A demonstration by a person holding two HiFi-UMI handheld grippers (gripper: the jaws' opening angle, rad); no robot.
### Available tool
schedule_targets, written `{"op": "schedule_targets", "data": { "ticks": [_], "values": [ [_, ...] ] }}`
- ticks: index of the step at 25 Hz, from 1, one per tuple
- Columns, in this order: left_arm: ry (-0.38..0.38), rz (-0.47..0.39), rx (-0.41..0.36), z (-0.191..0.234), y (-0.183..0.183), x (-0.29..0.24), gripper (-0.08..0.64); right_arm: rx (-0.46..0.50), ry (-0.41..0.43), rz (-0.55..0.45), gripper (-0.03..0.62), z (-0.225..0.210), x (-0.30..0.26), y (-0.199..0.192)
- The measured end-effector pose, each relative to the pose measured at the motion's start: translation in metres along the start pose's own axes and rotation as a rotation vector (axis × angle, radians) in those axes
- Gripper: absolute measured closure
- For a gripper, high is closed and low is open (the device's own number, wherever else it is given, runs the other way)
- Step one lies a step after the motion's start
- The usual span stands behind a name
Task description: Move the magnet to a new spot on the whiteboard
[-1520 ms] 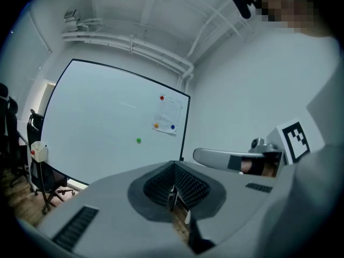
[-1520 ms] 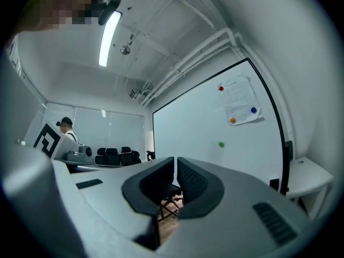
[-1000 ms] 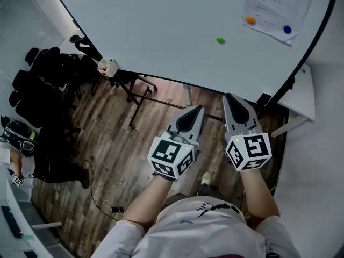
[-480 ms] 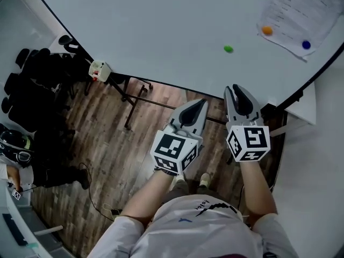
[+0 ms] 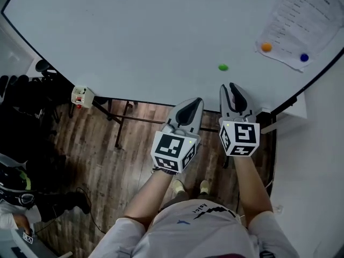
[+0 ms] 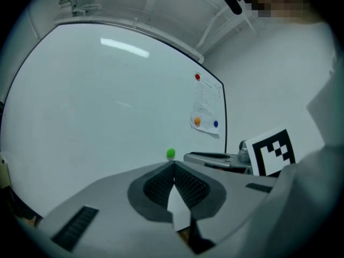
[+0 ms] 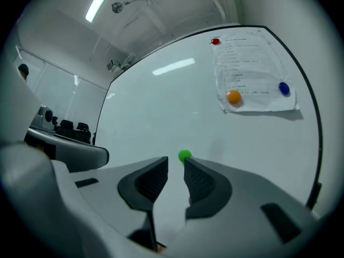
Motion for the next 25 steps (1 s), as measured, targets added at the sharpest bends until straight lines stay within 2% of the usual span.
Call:
{"op": "schedule_targets", "data": {
  "ticks": [5,13,25],
  "values": [
    [-0.025,0.005,0.005,0.014,0.005,-0.016,0.551,0.038,-0.064,0.019,0.494,-0.009,-0.028,-0.007],
    [-0.036,0.016,0.017,0.027,0.005,-0.032,0.551,0.068,-0.121,0.028,0.463,-0.015,-0.055,-0.012],
    [-0.029,0.021,0.017,0.036,0.005,-0.030,0.550,0.123,-0.213,0.060,0.457,-0.014,-0.066,-0.009]
  ]
}}
Point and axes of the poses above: the fingertips, and each gripper's own axes: x backward along the fingers, z to its left, y out of its top, the point moved 2 cm from there along x, backward along the fingers, and after that the axes turned 12 degrees about x, right-handed, at the moved point
